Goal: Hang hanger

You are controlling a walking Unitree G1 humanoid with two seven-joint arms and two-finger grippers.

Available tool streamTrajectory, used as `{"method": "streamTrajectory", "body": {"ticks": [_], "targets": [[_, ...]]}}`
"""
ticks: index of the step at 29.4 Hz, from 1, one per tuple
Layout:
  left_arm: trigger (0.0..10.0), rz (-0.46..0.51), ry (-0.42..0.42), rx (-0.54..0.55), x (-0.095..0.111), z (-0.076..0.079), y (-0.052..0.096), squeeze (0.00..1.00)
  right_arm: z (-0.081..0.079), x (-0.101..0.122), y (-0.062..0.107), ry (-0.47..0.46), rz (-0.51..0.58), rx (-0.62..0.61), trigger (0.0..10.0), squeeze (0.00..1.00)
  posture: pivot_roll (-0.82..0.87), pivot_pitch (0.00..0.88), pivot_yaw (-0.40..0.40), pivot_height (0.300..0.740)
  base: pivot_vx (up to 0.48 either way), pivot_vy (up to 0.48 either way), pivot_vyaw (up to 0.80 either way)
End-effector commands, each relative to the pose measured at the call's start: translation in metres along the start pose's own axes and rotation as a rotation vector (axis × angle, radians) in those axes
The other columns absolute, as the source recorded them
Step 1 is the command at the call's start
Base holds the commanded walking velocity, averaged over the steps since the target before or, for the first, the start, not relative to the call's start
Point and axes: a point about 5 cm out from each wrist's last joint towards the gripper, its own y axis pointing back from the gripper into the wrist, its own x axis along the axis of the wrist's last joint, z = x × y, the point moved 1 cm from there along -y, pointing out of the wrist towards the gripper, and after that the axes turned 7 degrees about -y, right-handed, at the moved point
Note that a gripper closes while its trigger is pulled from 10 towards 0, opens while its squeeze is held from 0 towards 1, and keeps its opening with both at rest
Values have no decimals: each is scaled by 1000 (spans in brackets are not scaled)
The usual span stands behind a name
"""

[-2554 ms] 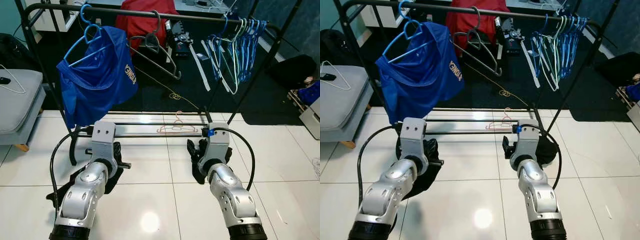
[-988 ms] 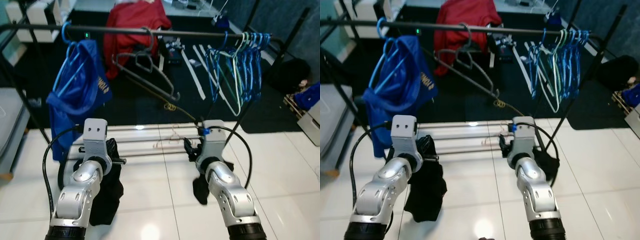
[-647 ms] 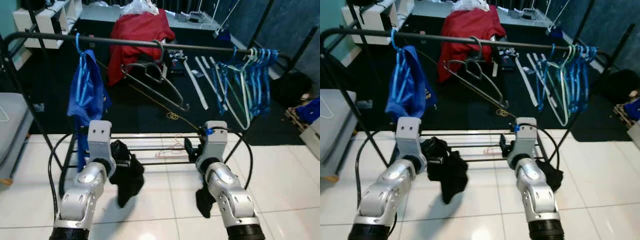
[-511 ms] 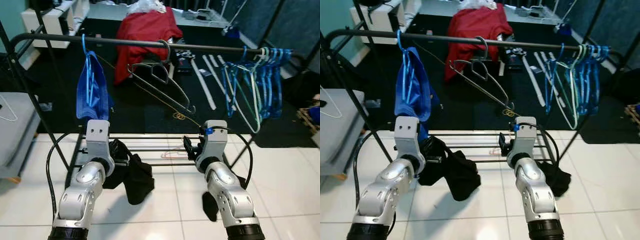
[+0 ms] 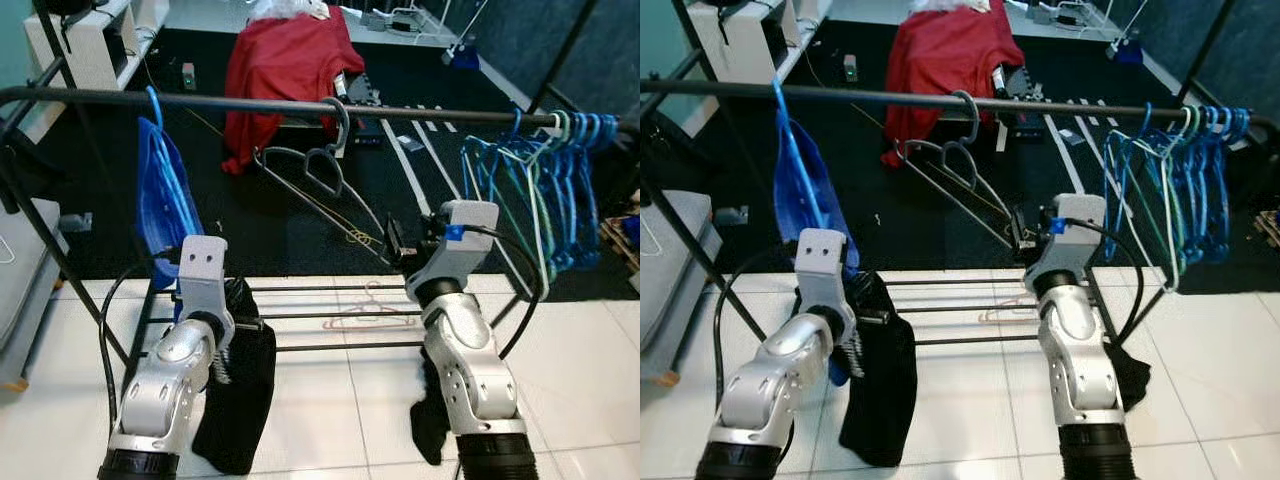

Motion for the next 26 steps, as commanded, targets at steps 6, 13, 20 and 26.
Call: {"method": "streamTrajectory", "body": {"ticks": [6,13,20,26], "targets": [[10000,36,-8,-59,7,9,0,0,3,5,0,-2,38,0,10000,0,-73,210,-89,740,352,0,0],[10000,45,-5,-82,6,12,2,0,-1,2,1,-10,34,8,10000,0,-73,215,-88,740,0,0,0],[10000,52,-14,-102,7,15,2,0,0,2,2,-12,37,7,10000,0,-75,218,-89,740,0,0,0],[10000,52,-18,-103,7,15,2,0,0,3,2,-8,34,11,10000,0,-76,221,-90,740,0,0,0]]}}
